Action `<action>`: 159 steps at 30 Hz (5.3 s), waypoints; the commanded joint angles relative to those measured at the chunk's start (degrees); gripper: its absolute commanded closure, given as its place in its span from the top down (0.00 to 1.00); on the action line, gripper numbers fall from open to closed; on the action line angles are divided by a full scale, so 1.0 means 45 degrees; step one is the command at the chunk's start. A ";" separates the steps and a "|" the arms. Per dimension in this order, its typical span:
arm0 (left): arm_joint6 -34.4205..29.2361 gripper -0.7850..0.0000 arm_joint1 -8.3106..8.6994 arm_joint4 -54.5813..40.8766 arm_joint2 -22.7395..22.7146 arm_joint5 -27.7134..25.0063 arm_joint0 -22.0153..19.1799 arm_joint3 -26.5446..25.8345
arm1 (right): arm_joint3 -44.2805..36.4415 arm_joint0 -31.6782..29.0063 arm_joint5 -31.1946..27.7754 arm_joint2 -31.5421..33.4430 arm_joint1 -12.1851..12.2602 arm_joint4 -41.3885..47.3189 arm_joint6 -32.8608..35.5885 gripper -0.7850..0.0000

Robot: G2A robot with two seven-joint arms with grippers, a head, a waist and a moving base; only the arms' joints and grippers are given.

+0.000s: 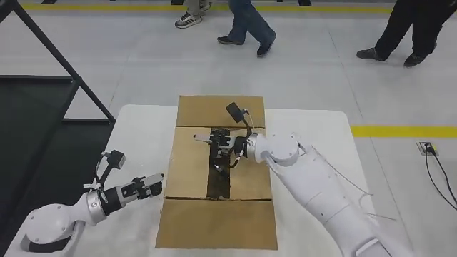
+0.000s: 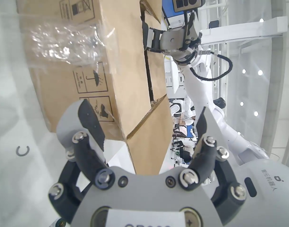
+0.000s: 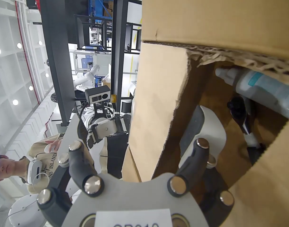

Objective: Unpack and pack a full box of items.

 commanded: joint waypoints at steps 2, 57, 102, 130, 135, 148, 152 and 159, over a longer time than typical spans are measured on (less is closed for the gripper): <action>0.0131 1.00 0.0045 -0.0219 -0.0470 -0.0081 0.0216 0.0023 | 0.0144 0.0107 -0.0284 0.0010 -0.0134 0.0309 0.0082 1.00; 0.2687 1.00 -0.0053 -0.3702 -0.5851 -0.1480 0.4578 -0.1314 | 0.1999 0.1558 -0.1534 -0.2029 -0.3200 0.1808 -0.2650 1.00; -0.0572 1.00 -0.0256 -0.6188 -0.5304 -0.0499 0.4492 -0.1726 | 0.4493 0.1898 -0.1212 -0.2001 -0.5082 0.1852 -0.3246 1.00; 0.1616 1.00 -0.0345 -0.2346 -0.3141 0.0116 0.3097 -0.1152 | 0.3834 0.0791 -0.5733 -0.0328 -0.4346 -0.0361 -0.6141 1.00; 0.1744 1.00 -0.0357 -0.1978 -0.2770 0.0285 0.2747 -0.0883 | 0.2320 -0.0079 -0.5904 0.0317 -0.3784 -0.1025 -0.5961 1.00; 0.1814 1.00 -0.0381 -0.1441 -0.2226 0.0461 0.2320 -0.0737 | -0.2187 -0.2553 -0.4329 0.1739 -0.2745 -0.2579 -0.4734 1.00; 0.1815 1.00 -0.0382 -0.1378 -0.2199 0.0473 0.2276 -0.0709 | -0.3052 -0.3041 -0.4173 0.2053 -0.2576 -0.2824 -0.4436 1.00; 0.1746 1.00 -0.0375 -0.1468 -0.2276 0.0437 0.2161 -0.0781 | -0.4916 -0.4250 -0.3819 0.2918 -0.2173 -0.3448 -0.4155 1.00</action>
